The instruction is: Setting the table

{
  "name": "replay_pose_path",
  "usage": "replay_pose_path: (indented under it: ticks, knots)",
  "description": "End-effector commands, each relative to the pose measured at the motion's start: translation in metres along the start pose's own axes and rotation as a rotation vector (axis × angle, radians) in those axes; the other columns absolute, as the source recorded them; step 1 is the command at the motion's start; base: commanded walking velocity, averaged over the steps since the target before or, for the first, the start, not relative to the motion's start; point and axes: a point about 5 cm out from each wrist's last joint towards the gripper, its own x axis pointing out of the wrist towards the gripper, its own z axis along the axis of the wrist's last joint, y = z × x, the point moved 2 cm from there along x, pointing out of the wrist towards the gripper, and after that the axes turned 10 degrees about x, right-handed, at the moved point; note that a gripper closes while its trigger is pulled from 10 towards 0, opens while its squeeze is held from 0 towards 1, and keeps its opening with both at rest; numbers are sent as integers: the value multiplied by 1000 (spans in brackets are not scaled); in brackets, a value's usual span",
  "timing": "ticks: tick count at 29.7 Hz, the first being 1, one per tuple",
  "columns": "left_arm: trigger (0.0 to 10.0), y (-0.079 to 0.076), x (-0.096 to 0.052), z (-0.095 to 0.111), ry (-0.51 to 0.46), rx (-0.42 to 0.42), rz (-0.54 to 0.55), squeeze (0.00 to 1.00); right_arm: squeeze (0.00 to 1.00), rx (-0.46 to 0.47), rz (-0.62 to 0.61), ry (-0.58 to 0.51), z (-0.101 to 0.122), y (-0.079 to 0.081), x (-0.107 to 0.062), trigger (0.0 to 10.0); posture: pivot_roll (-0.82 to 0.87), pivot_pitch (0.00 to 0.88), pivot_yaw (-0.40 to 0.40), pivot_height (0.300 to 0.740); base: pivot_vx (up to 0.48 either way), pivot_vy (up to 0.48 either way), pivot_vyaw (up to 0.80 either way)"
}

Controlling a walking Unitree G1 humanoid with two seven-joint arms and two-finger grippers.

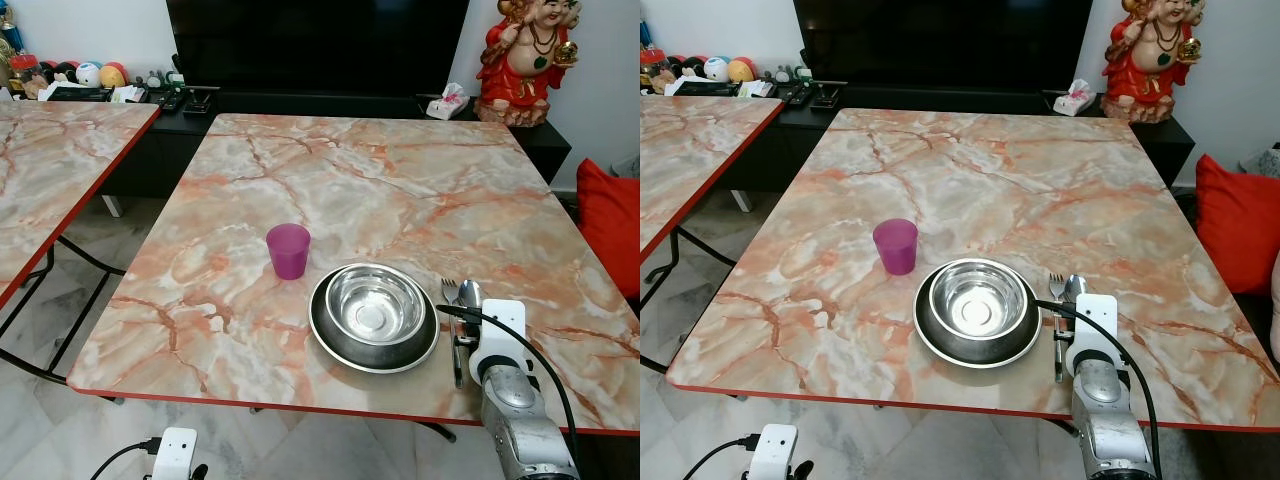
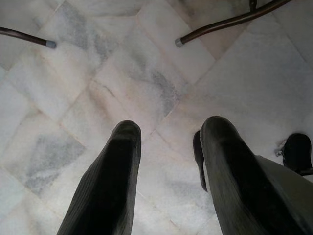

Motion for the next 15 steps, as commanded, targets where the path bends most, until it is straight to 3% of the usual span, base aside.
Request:
replay_pose_path:
  ticks: [1,11,13,15]
  knots:
    - [10000,1,-1,-5,25,9,-7,0,0,-11,-2,-3,4,-1,1,10000,85,0,-24,740,0,0,0]
    - [10000,0,-1,-5,30,10,-9,0,0,-14,5,23,-1,1,1,10000,84,0,-23,740,0,0,0]
    - [10000,0,-1,-5,30,10,-9,0,0,-9,4,11,1,1,1,10000,83,0,-23,740,0,0,0]
    - [10000,0,-1,-5,30,11,-8,0,0,31,-1,-87,17,2,0,10000,83,0,-22,740,0,0,0]
